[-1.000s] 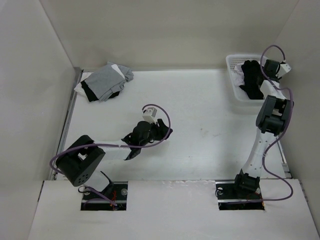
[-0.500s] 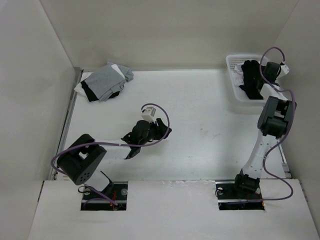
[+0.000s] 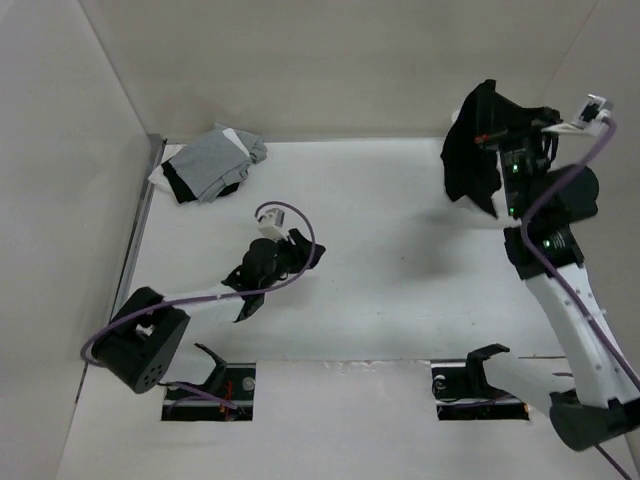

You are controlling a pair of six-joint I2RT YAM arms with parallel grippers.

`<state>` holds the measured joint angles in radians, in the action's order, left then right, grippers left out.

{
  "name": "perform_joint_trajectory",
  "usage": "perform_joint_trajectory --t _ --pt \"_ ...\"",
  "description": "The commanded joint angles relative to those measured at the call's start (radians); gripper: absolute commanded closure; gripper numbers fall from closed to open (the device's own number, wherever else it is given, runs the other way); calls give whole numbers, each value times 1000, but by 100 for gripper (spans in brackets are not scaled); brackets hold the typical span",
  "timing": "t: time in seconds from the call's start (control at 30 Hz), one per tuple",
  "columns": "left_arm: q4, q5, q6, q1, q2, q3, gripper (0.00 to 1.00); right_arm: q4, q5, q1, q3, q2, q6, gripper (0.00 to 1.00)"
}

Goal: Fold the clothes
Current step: Move the tank top to the center of the board

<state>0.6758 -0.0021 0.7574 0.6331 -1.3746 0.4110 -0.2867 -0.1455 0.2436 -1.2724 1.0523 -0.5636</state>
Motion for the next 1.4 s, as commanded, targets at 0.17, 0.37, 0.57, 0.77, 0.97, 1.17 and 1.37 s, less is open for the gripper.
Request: perform_joint_trajectory --t 0.17,0.37,0.57,0.77,0.97,1.17,1.37 --pt "-145 2 137 -226 354 -107 56 63 -46 515 -127 -153 206 98" --pt "-265 2 138 -310 488 -133 56 -49 24 443 109 -103 81 96" --pt "-329 20 126 -379 511 -173 56 -329 176 264 471 98 -209 96" --pt "-349 71 57 -323 427 -156 59 -503 202 115 585 359 -335 97" --pt "-447 5 -46 -109 387 -92 60 -497 213 61 519 492 -367 97" --pt "-539 -111 -69 10 266 -23 57 -496 227 61 472 511 -380 97" --pt "-709 -186 -46 56 331 11 60 -453 213 61 493 459 -343 97"
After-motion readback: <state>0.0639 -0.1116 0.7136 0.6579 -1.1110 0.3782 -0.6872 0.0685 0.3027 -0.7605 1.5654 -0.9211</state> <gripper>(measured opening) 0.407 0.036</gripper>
